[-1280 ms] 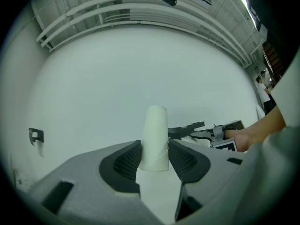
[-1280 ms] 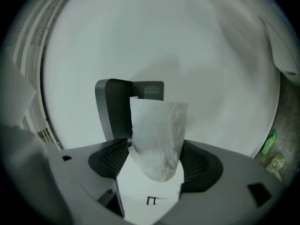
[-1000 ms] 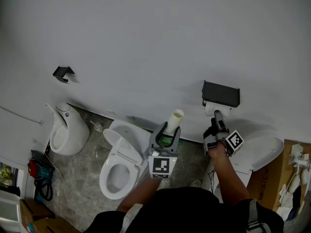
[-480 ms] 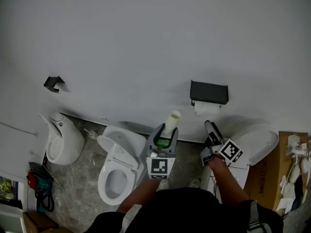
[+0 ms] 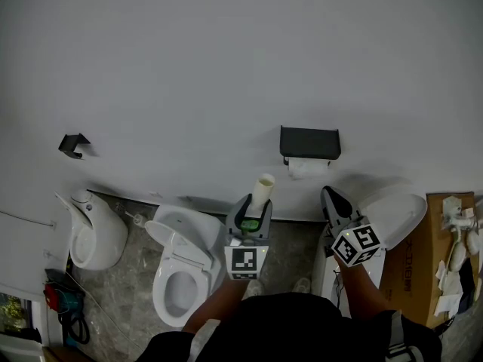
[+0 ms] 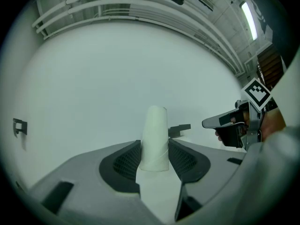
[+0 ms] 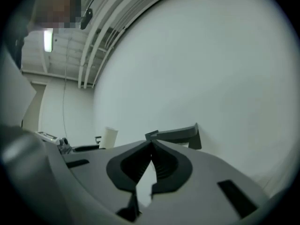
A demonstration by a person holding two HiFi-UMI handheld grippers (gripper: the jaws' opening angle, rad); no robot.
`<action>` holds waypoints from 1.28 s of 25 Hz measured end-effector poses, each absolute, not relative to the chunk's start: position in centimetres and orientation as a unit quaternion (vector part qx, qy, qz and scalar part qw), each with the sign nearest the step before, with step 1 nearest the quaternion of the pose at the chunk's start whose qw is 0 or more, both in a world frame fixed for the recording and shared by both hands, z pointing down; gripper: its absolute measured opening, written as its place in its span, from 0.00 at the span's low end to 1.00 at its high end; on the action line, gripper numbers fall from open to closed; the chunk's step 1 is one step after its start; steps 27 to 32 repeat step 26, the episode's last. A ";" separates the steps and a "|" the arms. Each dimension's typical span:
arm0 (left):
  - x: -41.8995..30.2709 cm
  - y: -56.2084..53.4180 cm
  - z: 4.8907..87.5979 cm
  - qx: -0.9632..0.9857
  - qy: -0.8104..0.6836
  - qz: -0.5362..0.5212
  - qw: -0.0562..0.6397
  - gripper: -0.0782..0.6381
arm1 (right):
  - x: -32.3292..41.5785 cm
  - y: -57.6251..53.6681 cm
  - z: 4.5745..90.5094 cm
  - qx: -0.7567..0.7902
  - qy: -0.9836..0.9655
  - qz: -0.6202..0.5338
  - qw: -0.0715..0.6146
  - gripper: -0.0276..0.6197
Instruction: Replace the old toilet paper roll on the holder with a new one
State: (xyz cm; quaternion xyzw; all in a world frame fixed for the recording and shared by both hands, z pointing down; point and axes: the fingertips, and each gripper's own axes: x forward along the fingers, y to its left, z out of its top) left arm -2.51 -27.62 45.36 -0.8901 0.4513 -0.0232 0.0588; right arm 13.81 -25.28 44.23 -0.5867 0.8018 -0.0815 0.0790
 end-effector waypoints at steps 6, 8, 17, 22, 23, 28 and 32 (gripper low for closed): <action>-1.9 -27.4 45.3 -0.894 0.445 -0.018 0.054 0.36 | 14.7 -24.1 42.8 -0.618 0.786 0.012 -0.009 0.05; -1.9 -27.4 45.3 -0.894 0.445 -0.017 0.052 0.36 | 14.7 -24.1 42.5 -0.622 0.783 0.025 -0.018 0.05; -1.8 -27.6 45.2 -0.896 0.439 -0.024 0.057 0.36 | 13.5 -24.5 41.5 -0.623 0.774 0.088 -0.066 0.05; -1.6 -27.5 44.9 -0.897 0.437 -0.020 0.059 0.36 | 13.1 -24.5 41.6 -0.619 0.777 0.091 -0.067 0.05; -1.6 -27.5 44.8 -0.897 0.437 -0.018 0.059 0.36 | 13.0 -24.5 41.7 -0.619 0.777 0.089 -0.066 0.05; -1.4 -27.5 44.5 -0.898 0.436 -0.012 0.058 0.36 | 12.7 -24.4 41.6 -0.620 0.777 0.087 -0.063 0.05; -1.4 -27.5 44.5 -0.898 0.436 -0.012 0.058 0.36 | 12.7 -24.4 41.6 -0.620 0.777 0.087 -0.063 0.05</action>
